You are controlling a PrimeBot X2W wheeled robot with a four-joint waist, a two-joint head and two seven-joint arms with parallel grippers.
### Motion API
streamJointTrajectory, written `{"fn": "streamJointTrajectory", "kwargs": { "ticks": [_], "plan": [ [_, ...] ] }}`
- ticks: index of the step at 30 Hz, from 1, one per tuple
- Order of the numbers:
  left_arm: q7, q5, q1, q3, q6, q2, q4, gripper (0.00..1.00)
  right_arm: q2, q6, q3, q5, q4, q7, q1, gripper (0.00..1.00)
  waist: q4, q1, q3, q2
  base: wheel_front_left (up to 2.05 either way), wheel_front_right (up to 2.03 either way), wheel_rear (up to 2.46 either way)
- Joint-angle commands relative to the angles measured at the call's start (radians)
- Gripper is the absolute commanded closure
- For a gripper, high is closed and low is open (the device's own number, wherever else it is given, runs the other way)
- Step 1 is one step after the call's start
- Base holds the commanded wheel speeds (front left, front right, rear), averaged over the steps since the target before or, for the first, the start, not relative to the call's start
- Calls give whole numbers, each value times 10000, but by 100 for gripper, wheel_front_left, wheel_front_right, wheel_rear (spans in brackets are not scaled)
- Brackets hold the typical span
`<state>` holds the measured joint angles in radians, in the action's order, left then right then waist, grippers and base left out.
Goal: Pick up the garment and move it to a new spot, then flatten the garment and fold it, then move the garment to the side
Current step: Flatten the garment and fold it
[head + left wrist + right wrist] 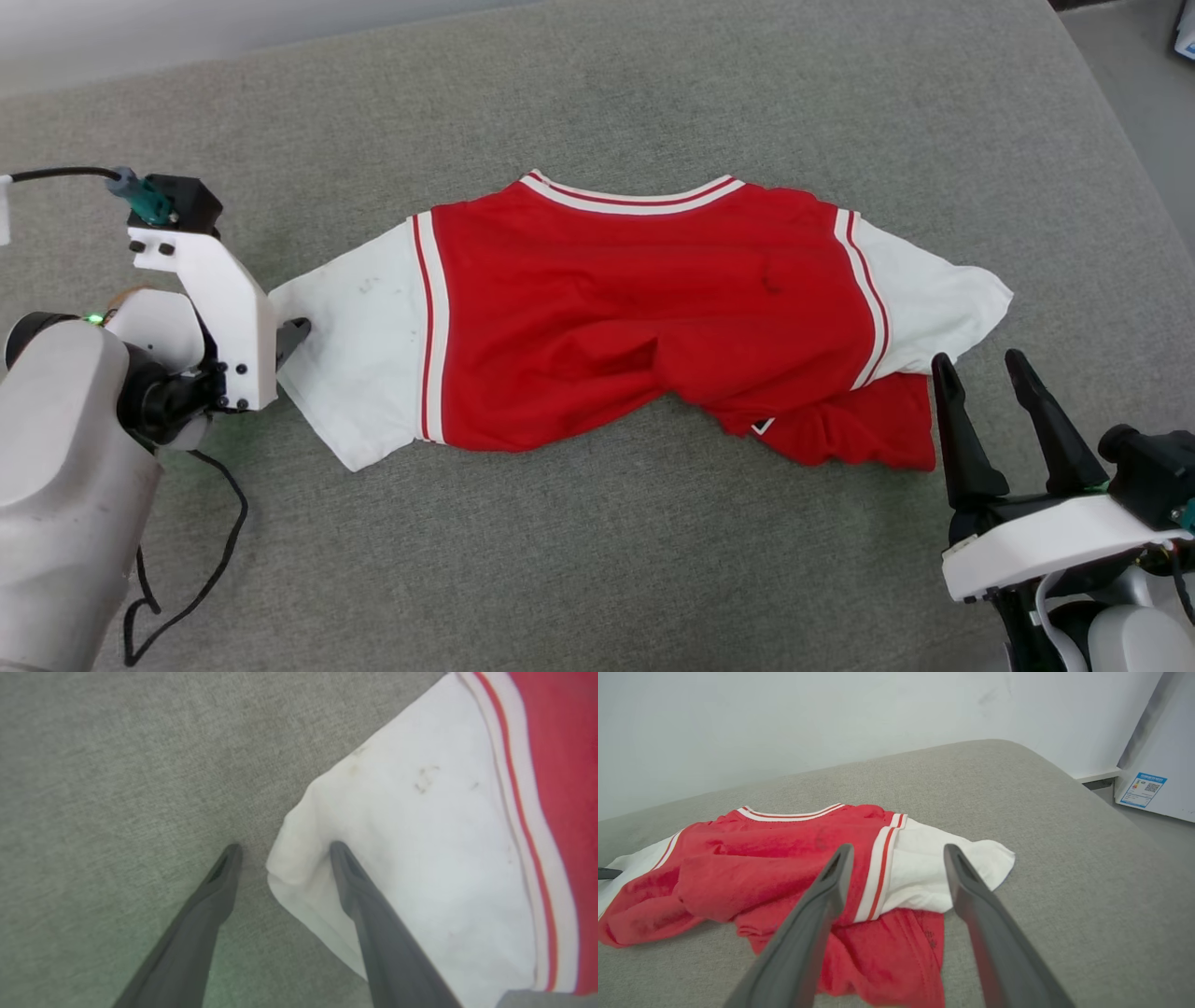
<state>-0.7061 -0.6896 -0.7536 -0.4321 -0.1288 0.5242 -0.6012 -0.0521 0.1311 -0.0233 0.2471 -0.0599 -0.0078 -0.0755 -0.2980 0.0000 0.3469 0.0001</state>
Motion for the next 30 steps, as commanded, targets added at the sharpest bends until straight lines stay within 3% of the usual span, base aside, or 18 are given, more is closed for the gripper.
{"fn": "streamJointTrajectory", "kwargs": {
  "ticks": [1,2,8,17,24,30],
  "plan": [
    [-338,-247,733,-418,-35,-425,-424,56,22,-7,5,67,78,-77,-156,0,-46,0,56,-1,0,0,0],
    [-313,-325,783,-491,-36,-441,-461,100,23,-7,10,80,131,-100,-182,0,-57,0,60,-1,0,0,0],
    [1189,-146,852,-349,13,-424,-502,100,22,-7,-175,226,362,-31,-138,0,100,0,-233,-1,0,0,0],
    [4341,387,1007,142,746,-770,391,100,-163,-7,-1298,823,861,820,-346,0,821,0,-938,-1,0,0,0],
    [5324,619,1322,172,1169,-1061,1778,100,-1226,-7,-2723,1579,2777,2502,-1296,0,1377,0,-1090,-1,0,0,0],
    [5337,767,1344,22,1396,-1108,3105,100,-2218,-7,-2921,2023,4281,4604,-2706,0,1917,0,-651,-1,0,0,0]
  ]
}}
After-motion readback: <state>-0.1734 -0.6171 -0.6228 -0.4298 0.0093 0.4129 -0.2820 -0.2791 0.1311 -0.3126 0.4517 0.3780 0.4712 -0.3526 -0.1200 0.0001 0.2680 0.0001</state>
